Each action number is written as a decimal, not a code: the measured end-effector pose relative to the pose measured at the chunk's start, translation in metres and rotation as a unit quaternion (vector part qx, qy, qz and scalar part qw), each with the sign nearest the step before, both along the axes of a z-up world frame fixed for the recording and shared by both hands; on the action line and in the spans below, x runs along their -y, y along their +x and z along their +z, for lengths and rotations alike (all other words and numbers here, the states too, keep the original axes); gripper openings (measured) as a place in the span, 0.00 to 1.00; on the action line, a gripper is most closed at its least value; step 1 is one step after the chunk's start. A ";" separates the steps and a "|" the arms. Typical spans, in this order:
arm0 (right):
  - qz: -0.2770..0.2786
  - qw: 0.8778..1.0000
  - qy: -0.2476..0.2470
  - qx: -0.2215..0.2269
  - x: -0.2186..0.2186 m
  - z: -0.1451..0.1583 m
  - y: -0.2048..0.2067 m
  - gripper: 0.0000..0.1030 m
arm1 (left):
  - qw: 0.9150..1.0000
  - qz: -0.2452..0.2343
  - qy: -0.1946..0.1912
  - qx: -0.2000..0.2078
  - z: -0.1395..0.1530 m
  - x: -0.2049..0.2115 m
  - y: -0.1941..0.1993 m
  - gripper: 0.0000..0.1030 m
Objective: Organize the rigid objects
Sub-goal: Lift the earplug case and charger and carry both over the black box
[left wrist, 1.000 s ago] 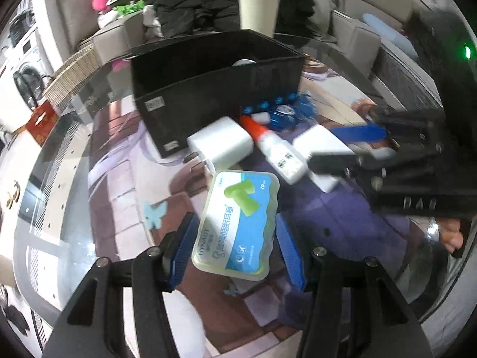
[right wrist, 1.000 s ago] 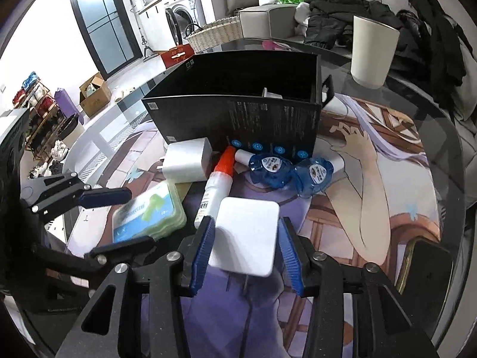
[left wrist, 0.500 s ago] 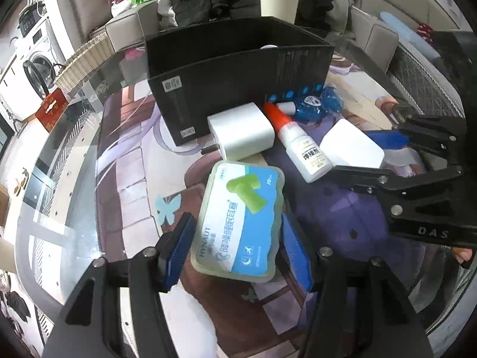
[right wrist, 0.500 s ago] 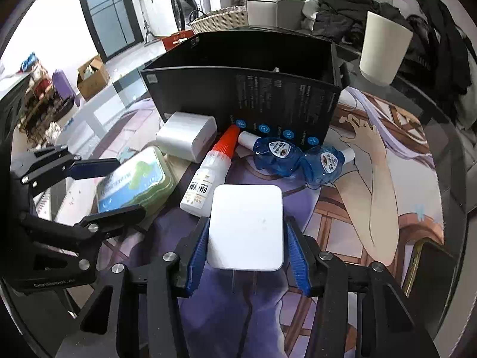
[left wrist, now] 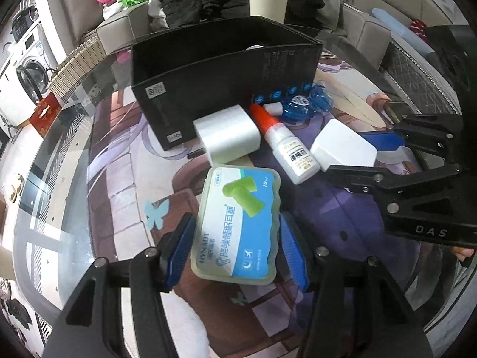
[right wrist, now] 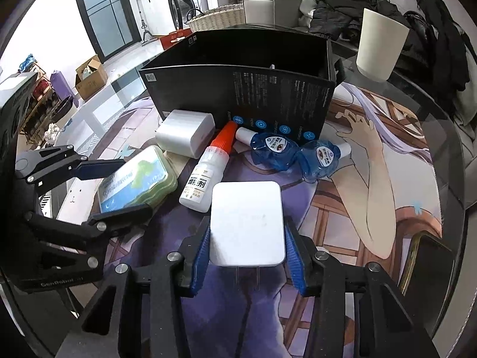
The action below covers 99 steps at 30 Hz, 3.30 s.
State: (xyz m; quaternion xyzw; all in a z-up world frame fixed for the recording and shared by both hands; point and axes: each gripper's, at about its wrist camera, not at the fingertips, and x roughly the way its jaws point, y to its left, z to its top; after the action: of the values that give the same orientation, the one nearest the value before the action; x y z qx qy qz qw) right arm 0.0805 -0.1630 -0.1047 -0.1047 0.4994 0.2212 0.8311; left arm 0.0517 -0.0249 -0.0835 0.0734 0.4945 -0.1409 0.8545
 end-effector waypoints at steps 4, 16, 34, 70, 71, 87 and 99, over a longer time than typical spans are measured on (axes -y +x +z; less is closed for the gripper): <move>-0.002 1.000 0.003 -0.003 0.002 0.001 0.001 0.44 | 1.000 -0.006 -0.005 0.006 0.004 0.002 -0.003 0.54; -0.011 0.997 0.023 0.068 0.005 0.032 -0.011 0.43 | 0.996 -0.027 -0.033 0.082 0.038 0.003 -0.015 0.54; -0.022 0.939 0.126 0.318 0.016 0.127 -0.072 0.43 | 0.943 -0.005 -0.093 0.320 0.117 -0.035 -0.061 0.54; -0.037 0.924 0.150 0.350 0.000 0.154 -0.009 0.43 | 0.925 0.058 -0.129 0.354 0.154 -0.052 0.011 0.54; -0.040 0.923 0.151 0.352 -0.001 0.156 -0.005 0.43 | 0.925 0.063 -0.132 0.350 0.154 -0.054 0.017 0.54; -0.069 0.916 0.153 0.364 -0.011 0.166 0.032 0.43 | 0.929 0.090 -0.140 0.329 0.148 -0.064 0.044 0.54; -0.079 0.923 0.147 0.346 -0.011 0.159 0.040 0.43 | 0.936 0.087 -0.129 0.315 0.149 -0.060 0.053 0.54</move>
State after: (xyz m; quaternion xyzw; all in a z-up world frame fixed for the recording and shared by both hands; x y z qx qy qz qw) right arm 0.1207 -0.1524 0.0547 -0.0119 0.1493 0.1758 0.9730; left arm 0.1049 0.0349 0.0659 -0.0406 0.1824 -0.0980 0.9775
